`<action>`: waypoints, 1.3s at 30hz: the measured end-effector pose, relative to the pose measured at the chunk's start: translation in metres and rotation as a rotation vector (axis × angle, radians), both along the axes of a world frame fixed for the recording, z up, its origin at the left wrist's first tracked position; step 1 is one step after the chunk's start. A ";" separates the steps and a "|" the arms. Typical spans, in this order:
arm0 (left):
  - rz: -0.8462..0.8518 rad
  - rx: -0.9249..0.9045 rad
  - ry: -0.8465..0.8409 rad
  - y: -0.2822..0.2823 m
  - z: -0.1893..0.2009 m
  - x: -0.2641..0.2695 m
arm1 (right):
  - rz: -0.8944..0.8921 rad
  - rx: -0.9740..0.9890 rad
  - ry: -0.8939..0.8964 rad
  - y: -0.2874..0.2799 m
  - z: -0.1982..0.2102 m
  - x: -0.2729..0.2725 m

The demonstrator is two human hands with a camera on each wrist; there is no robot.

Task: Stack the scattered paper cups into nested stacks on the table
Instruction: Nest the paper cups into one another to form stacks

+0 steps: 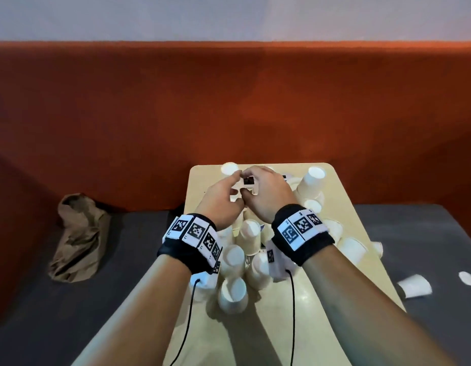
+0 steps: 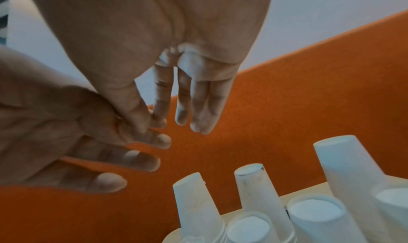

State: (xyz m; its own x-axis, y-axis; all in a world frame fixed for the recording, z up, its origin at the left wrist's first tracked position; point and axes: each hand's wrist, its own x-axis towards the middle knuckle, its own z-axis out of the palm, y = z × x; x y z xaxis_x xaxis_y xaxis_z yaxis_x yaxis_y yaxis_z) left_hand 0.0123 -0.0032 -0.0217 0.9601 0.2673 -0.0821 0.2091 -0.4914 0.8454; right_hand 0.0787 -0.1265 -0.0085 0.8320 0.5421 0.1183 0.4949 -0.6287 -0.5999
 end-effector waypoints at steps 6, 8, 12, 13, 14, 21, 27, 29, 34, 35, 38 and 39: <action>-0.041 0.016 -0.089 -0.063 0.002 -0.036 | -0.010 0.049 0.021 -0.062 0.006 -0.043; -0.047 0.003 -0.083 -0.084 -0.001 -0.050 | -0.012 0.028 0.036 -0.085 0.004 -0.057; -0.068 0.003 -0.062 -0.117 -0.015 -0.071 | -0.013 -0.009 0.071 -0.120 -0.008 -0.079; -0.077 0.005 -0.049 -0.123 -0.018 -0.074 | -0.015 -0.015 0.074 -0.128 -0.011 -0.083; -0.091 0.011 -0.033 -0.130 -0.021 -0.075 | -0.026 -0.017 0.082 -0.135 -0.014 -0.086; -0.243 0.106 0.098 -0.176 -0.042 -0.061 | -0.199 -0.053 0.135 -0.192 -0.049 -0.084; -0.297 0.211 0.167 -0.191 -0.056 -0.044 | -0.344 -0.251 0.100 -0.225 -0.094 -0.048; -0.298 0.243 0.171 -0.189 -0.060 -0.040 | -0.365 -0.307 0.111 -0.229 -0.101 -0.033; -0.291 0.235 0.161 -0.185 -0.066 -0.035 | -0.368 -0.392 0.154 -0.232 -0.116 -0.002; -0.291 0.236 0.173 -0.183 -0.069 -0.034 | -0.361 -0.413 0.160 -0.231 -0.119 0.001; -0.290 0.251 0.187 -0.180 -0.073 -0.034 | -0.348 -0.420 0.163 -0.228 -0.125 0.004; -0.286 0.254 0.181 -0.179 -0.073 -0.033 | -0.345 -0.409 0.169 -0.228 -0.125 0.005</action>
